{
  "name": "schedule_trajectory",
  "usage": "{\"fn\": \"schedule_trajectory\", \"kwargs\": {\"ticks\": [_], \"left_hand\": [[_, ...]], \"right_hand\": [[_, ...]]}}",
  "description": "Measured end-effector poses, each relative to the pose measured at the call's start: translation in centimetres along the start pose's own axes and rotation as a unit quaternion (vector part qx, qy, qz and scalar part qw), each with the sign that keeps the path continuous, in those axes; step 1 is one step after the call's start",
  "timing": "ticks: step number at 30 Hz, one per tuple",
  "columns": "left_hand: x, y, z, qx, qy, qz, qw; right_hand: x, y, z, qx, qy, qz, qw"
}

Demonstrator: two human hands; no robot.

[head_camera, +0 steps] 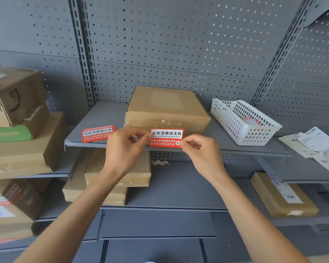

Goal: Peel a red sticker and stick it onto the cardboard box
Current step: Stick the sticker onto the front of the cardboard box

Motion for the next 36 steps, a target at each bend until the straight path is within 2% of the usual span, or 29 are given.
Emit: {"fn": "schedule_trajectory", "kwargs": {"ticks": [5,10,36], "left_hand": [[-0.6,1.0,1.3,0.018,0.002,0.04,0.999],[-0.6,1.5,2.3,0.042,-0.014,0.027,0.999],[-1.2,2.4,3.4,0.066,-0.065,0.023,0.995]], "right_hand": [[0.9,0.9,0.9,0.046,-0.015,-0.018,0.999],[1.2,1.6,1.9,0.081,-0.026,-0.015,0.996],[1.7,2.5,3.7,0.103,0.012,-0.05,0.993]]}}
Point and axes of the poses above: each hand's wrist, its own z-axis towards the middle knuckle, its own y-axis out of the palm, x = y × z, the point moved 5 cm from there along z, towards the middle knuckle, and after that the axes turned 2 degrees about -y, right-handed, at the moved point
